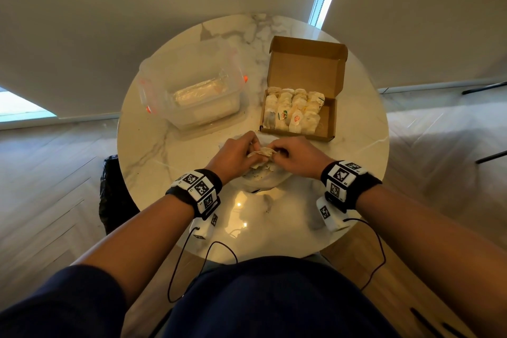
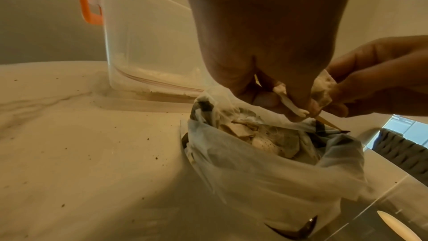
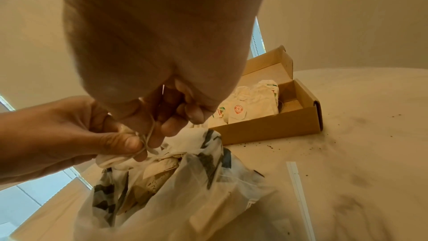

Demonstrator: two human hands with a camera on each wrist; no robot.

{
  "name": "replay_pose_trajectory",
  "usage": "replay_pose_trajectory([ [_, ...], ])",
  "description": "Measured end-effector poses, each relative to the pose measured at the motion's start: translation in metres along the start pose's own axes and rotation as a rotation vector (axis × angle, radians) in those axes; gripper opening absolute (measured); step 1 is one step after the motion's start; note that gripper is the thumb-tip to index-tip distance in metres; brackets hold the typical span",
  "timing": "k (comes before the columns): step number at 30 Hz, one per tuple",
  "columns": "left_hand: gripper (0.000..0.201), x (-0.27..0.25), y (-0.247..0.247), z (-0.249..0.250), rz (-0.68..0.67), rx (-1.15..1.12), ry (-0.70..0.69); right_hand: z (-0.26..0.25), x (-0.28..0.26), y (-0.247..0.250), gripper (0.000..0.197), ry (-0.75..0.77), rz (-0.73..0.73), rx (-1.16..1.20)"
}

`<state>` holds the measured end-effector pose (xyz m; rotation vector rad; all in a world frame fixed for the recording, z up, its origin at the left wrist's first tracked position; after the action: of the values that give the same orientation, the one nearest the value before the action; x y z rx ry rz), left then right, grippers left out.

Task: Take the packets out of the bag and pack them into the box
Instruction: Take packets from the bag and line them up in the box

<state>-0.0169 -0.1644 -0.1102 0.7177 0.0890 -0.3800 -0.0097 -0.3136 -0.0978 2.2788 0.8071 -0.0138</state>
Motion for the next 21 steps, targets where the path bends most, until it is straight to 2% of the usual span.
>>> replay_pose_trajectory([
  [5, 0.028, -0.001, 0.0, 0.003, -0.004, 0.012, 0.009, -0.009, 0.003, 0.003, 0.017, 0.061, 0.042, -0.03],
  [8, 0.028, 0.001, -0.004, 0.002, -0.04, 0.06, 0.006, -0.001, 0.006, 0.006, 0.018, 0.013, 0.065, -0.066],
  [10, 0.019, 0.002, -0.004, 0.004, -0.042, 0.128, -0.046, 0.005, 0.006, 0.01, 0.017, -0.016, 0.084, -0.057],
  [13, 0.016, 0.002, -0.002, 0.009, -0.035, 0.211, -0.122, 0.007, 0.005, 0.016, 0.017, -0.02, 0.118, -0.04],
  [15, 0.014, 0.002, -0.002, 0.009, -0.03, 0.185, -0.122, 0.006, 0.004, 0.019, 0.019, -0.014, 0.141, -0.02],
  [19, 0.012, 0.005, -0.001, 0.007, 0.018, 0.018, -0.029, 0.002, 0.0, 0.018, 0.025, 0.006, 0.161, 0.002],
  [21, 0.015, 0.007, -0.003, 0.009, 0.008, 0.015, -0.02, 0.003, -0.001, 0.018, 0.02, 0.018, 0.175, 0.009],
])
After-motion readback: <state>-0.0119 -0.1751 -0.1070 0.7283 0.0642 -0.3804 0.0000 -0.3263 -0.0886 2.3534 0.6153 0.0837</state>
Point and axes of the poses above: each hand's wrist, its own x-axis towards the middle knuckle, its own y-axis out of the back of the hand, z = x × y, the point moved 7 cm from there along x, towards the middle knuckle
